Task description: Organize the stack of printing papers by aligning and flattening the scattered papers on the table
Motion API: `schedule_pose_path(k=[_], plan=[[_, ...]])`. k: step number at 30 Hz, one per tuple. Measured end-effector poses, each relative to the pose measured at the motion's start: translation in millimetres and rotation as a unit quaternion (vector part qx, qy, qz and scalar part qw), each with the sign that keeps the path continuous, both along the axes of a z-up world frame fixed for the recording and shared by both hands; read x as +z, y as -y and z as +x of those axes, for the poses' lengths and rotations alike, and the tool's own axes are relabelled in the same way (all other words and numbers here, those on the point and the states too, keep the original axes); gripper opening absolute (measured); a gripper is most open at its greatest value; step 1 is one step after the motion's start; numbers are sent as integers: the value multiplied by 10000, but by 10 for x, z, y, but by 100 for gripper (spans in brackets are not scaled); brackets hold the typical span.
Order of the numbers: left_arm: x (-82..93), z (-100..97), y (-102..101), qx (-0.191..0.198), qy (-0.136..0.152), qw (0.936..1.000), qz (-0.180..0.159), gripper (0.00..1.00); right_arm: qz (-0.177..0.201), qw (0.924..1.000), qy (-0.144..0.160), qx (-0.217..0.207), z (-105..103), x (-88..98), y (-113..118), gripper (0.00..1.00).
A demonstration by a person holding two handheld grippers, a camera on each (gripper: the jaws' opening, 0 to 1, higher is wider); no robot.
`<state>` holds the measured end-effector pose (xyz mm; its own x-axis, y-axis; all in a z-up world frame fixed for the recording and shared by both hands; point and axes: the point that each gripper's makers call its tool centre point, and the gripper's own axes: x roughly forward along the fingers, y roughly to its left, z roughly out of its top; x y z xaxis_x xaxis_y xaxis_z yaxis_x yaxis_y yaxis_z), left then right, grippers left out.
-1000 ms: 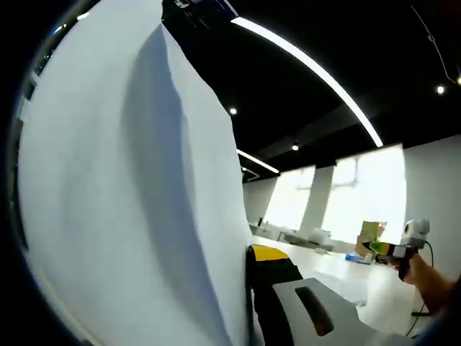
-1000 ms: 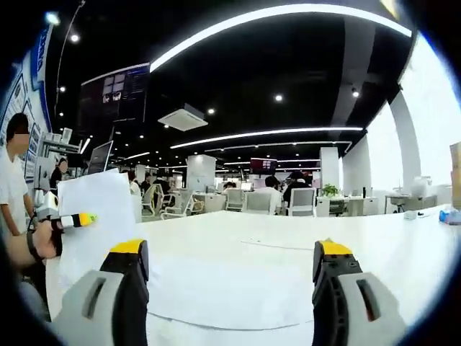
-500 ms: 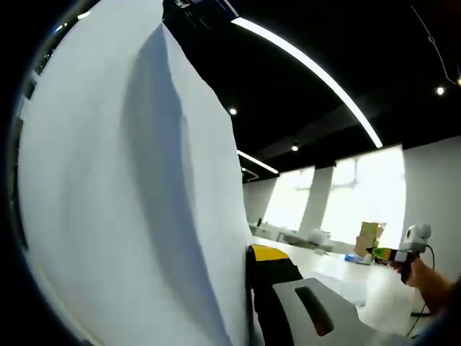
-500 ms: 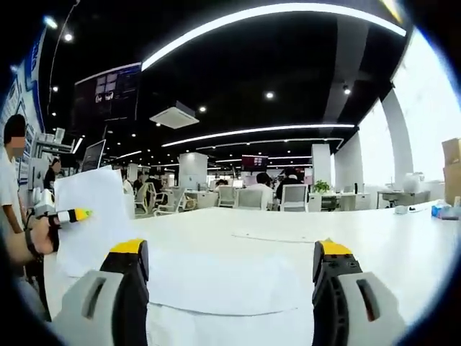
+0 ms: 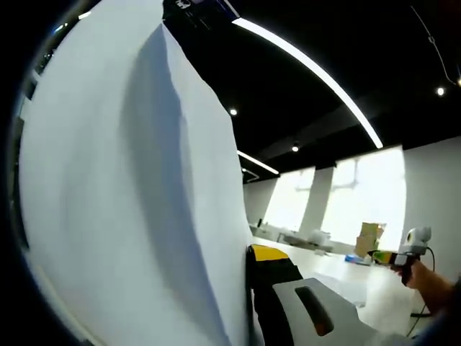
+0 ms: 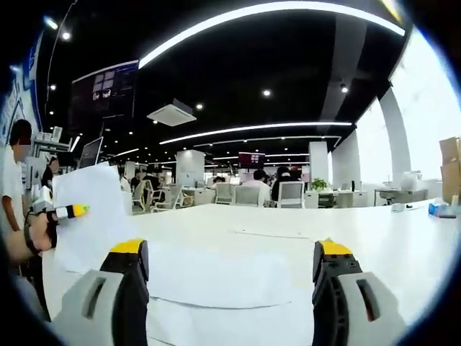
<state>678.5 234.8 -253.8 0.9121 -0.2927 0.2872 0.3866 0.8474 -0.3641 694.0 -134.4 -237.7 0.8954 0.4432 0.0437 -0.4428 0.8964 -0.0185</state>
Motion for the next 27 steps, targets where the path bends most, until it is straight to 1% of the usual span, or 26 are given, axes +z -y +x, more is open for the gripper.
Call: schedule_pose_path(k=[6, 27], plan=[[0, 1, -3, 1, -1, 10000, 1, 7, 12, 10000, -28, -33, -6, -27, 54, 90], [3, -7, -8, 0, 5, 10000, -6, 7, -2, 9999, -125, -72, 16, -119, 92, 90]])
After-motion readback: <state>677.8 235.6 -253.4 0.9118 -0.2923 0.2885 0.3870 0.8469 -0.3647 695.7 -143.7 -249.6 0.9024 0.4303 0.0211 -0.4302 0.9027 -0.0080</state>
